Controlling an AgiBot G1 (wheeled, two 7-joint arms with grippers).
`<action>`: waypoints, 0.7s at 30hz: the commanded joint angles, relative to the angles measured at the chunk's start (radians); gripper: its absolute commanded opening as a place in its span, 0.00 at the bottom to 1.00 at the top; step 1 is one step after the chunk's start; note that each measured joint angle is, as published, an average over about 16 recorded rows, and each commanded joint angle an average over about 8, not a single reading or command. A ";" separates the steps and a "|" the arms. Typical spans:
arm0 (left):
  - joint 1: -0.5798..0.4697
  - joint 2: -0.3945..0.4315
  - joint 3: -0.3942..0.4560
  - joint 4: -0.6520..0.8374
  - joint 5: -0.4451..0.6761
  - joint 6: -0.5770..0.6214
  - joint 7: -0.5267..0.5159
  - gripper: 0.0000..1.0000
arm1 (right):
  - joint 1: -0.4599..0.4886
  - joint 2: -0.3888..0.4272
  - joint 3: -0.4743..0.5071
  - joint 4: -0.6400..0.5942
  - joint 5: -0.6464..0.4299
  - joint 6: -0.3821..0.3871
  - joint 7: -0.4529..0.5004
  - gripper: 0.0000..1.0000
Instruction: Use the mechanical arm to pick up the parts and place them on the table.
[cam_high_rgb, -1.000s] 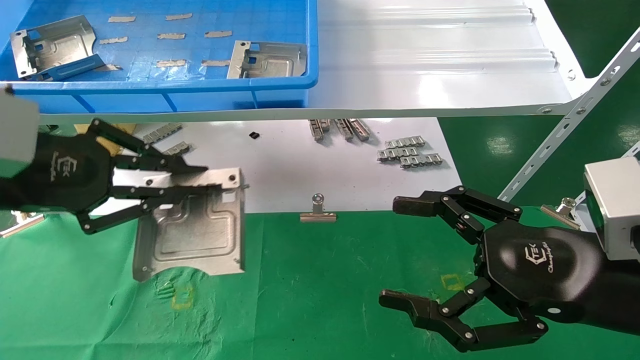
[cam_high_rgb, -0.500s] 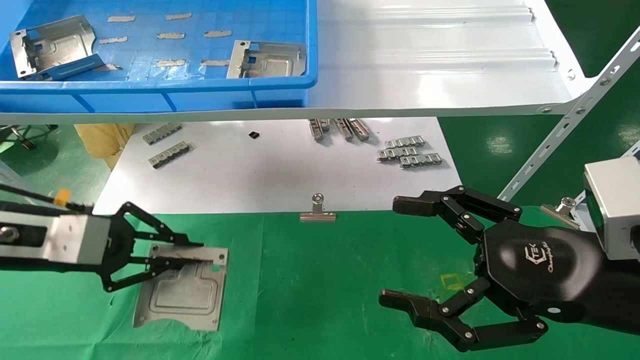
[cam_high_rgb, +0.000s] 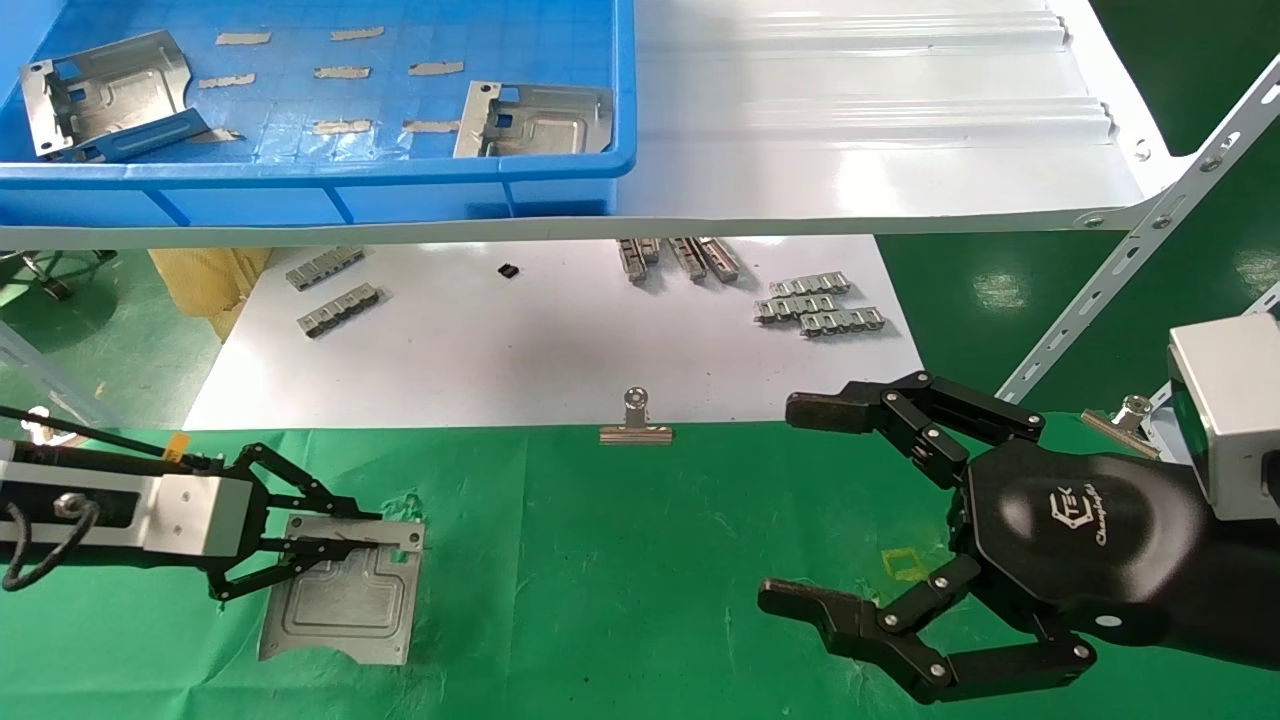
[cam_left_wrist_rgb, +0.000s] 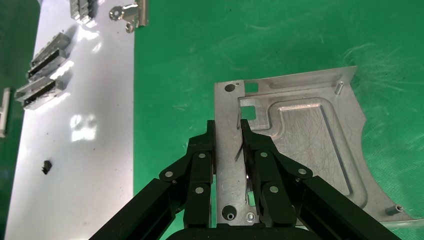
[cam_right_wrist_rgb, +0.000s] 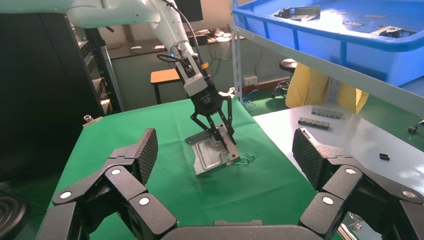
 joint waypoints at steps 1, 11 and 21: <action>0.000 0.013 0.002 0.031 0.004 -0.007 0.025 1.00 | 0.000 0.000 0.000 0.000 0.000 0.000 0.000 1.00; -0.016 0.045 -0.001 0.117 -0.018 0.042 0.034 1.00 | 0.000 0.000 0.000 0.000 0.000 0.000 0.000 1.00; 0.060 -0.009 -0.006 0.052 -0.167 0.066 -0.205 1.00 | 0.000 0.000 0.000 0.000 0.000 0.000 0.000 1.00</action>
